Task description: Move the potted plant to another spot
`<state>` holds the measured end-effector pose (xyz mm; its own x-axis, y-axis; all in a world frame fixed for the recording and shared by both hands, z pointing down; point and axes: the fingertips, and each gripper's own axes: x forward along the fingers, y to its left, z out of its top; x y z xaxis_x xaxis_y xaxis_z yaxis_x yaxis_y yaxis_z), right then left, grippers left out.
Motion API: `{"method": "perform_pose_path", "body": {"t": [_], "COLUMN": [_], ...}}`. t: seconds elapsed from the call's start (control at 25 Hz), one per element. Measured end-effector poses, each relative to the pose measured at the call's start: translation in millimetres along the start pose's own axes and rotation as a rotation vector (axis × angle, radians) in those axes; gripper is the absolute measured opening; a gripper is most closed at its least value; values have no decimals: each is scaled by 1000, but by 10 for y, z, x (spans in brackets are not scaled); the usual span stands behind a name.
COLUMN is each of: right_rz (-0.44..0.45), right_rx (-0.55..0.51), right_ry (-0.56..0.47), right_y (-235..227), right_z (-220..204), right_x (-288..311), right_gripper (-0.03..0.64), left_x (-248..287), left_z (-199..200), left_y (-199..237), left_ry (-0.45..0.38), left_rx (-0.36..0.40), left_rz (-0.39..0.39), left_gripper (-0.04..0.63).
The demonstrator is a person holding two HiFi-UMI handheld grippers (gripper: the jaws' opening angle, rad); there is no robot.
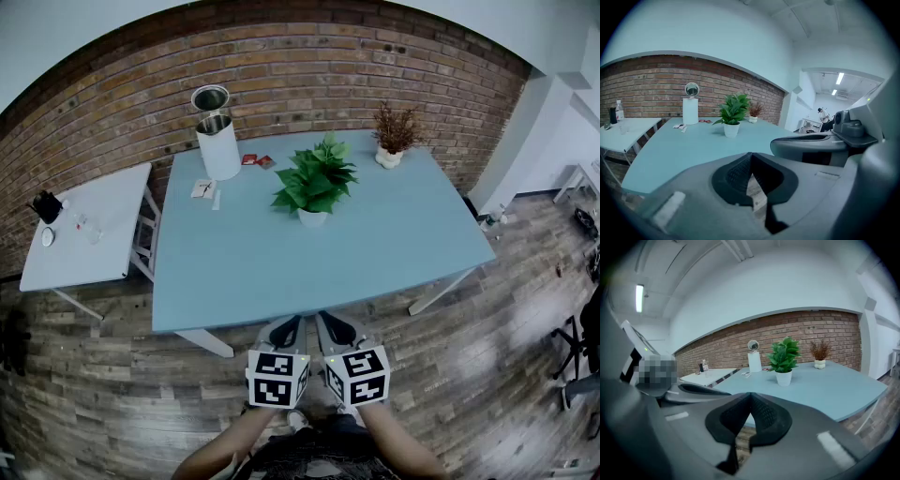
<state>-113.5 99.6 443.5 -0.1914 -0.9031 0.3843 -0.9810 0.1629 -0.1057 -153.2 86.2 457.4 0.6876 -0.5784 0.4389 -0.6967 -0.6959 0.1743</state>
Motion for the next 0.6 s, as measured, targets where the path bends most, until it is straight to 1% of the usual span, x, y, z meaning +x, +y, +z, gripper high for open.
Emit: {"method": "perform_pose_path", "body": {"t": [0.24,0.6], "right_rz": [-7,-30], "right_rx": [-7,-7], "right_ry": [11,16], "right_y": [92,-21], "right_z": [-20,-1], "right_x": [-3,88], "right_gripper": [6,6], "left_x": [-68,43], "left_z": [-5,62], "left_y": [43,75], "left_ry": [-1,-8], "left_rx": [2,-1], "left_rz": [-3,-8], "left_gripper": [-5,-5]}}
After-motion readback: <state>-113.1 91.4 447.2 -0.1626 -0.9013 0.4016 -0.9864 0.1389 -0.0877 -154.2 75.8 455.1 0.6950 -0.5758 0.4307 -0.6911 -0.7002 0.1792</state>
